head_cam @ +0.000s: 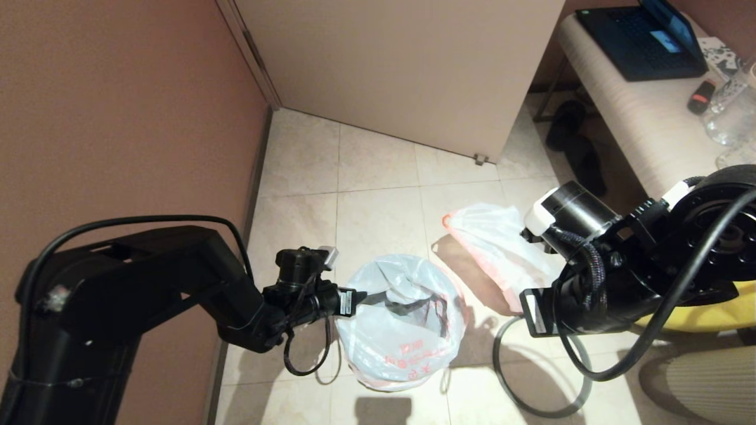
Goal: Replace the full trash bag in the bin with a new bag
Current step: Put the new garbage bag on the trash can
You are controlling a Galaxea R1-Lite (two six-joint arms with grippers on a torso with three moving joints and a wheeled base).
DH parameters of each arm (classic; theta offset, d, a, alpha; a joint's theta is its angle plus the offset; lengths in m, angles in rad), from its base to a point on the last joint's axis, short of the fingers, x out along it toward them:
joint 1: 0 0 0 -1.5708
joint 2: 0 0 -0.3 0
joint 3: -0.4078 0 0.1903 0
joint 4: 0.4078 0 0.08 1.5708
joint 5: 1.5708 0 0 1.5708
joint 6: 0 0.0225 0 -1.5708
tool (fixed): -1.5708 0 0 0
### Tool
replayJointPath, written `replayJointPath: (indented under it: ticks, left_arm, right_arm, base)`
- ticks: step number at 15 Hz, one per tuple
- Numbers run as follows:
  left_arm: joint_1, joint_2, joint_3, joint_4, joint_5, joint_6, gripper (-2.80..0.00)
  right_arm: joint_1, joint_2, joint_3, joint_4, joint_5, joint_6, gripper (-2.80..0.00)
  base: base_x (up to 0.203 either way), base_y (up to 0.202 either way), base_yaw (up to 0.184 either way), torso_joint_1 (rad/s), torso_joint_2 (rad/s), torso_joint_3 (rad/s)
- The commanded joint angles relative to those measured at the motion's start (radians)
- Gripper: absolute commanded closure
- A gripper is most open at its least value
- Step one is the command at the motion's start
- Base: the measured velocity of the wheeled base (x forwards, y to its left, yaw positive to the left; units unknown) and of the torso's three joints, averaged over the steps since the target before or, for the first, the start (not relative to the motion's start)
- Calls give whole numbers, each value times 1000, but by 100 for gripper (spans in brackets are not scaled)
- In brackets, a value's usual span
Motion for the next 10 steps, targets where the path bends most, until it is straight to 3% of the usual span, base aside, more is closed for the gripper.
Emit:
replayJointPath:
  ticks: [1, 6, 7, 10]
  left_arm:
    - [-16, -75, 26, -2, -14, -2, -280]
    - [-33, -261, 76, 7, -44, 2, -280]
    - [-9, -279, 73, 5, -41, 3, 0]
    - [102, -213, 29, -30, -49, 1, 0]
  right_arm:
    - [1, 19, 16, 6, -11, -2, 0]
    - [2, 87, -12, -53, -28, -49, 0]
    - [7, 94, -15, -93, -23, -88, 0]
    - [31, 179, -22, -192, 2, -216, 0]
  base:
    - [0, 0, 0, 0, 0, 0]
    - [0, 0, 0, 0, 0, 0]
    - [0, 0, 0, 0, 0, 0]
    - [0, 0, 0, 0, 0, 0]
